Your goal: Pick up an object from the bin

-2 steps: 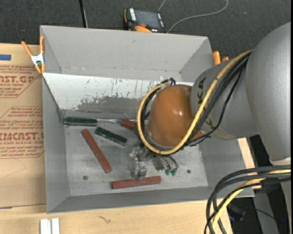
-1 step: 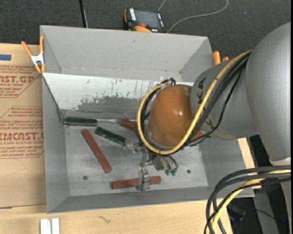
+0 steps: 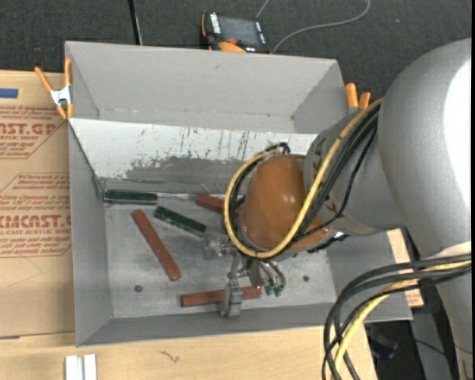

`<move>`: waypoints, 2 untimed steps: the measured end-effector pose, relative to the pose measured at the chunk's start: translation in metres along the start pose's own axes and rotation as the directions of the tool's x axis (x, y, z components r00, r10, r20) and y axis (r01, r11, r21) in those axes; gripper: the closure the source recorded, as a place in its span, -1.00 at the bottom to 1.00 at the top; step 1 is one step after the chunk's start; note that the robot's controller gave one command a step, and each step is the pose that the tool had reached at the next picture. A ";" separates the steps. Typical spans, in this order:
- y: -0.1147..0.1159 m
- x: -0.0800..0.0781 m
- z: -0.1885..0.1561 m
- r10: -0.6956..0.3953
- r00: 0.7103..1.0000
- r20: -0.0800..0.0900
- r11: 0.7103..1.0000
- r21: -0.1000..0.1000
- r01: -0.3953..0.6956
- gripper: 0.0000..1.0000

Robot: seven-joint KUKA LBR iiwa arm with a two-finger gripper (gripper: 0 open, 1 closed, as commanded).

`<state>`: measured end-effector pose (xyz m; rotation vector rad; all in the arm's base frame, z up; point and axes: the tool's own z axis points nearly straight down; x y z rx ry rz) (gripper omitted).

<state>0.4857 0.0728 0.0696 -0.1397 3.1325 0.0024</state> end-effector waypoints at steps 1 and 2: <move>-0.087 -0.004 -0.097 -0.274 0.962 -0.002 0.962 0.003 0.274 -1.00; -0.073 0.006 -0.012 -0.167 0.986 -0.009 0.986 -0.003 0.167 -1.00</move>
Offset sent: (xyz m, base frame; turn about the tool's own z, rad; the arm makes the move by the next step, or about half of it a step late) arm 0.0097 -0.0851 0.0961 -0.2794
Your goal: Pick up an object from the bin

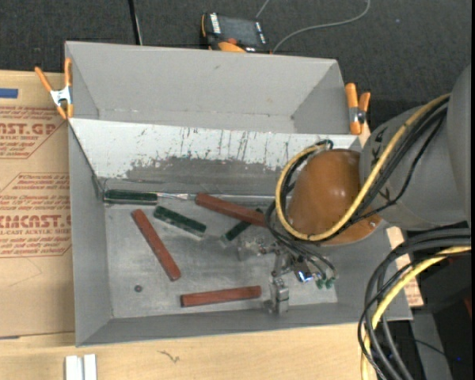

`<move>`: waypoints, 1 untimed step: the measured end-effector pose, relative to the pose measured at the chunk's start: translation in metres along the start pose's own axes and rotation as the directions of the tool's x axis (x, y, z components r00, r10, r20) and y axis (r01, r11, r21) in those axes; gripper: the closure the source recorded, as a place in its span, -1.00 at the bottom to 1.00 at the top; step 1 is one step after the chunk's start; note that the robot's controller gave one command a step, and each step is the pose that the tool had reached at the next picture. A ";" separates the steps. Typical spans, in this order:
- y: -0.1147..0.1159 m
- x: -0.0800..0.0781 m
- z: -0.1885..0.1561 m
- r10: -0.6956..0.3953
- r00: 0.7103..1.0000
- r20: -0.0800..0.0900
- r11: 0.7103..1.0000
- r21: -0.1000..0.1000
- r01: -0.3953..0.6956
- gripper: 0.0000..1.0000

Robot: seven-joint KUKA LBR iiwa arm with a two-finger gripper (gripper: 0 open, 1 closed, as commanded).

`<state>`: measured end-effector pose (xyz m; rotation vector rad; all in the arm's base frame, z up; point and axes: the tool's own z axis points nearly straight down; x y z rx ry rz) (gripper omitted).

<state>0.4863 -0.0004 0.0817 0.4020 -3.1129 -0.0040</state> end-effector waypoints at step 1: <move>0.019 0.000 0.011 0.203 0.979 0.013 0.979 0.002 -0.203 -1.00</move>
Offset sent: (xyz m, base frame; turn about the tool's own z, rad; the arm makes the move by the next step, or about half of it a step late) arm -0.0075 0.0177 -0.0117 0.2042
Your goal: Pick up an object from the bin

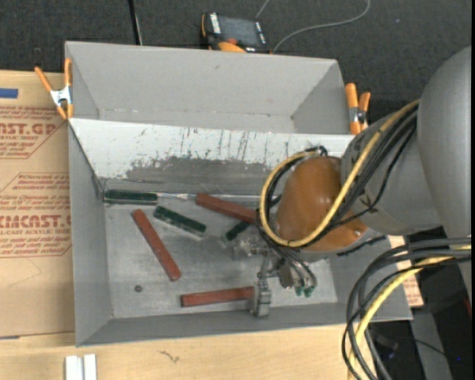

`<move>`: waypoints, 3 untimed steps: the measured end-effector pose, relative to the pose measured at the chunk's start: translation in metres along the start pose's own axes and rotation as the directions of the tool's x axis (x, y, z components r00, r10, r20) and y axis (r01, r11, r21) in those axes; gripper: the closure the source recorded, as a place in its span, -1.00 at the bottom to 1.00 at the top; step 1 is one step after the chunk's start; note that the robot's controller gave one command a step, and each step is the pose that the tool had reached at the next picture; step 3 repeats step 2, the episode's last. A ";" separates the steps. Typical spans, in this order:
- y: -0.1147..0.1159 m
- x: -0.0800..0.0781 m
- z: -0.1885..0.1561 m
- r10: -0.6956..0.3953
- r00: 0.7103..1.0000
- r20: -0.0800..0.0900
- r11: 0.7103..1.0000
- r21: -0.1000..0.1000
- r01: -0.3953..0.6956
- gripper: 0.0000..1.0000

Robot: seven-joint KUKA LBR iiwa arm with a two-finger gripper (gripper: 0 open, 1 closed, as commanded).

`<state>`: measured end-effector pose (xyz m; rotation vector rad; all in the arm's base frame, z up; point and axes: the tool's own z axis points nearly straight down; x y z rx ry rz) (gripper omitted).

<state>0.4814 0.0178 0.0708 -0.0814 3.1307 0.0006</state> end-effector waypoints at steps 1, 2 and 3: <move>0.000 0.003 0.001 -0.001 1.000 -0.010 1.000 -0.001 0.001 1.00; 0.002 -0.018 -0.141 0.017 1.000 0.000 1.000 0.000 -0.017 1.00; 0.002 -0.018 -0.141 0.017 1.000 0.000 1.000 0.000 -0.017 1.00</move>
Offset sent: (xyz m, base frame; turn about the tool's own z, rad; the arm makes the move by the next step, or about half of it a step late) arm 0.0000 0.0000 0.0000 0.0000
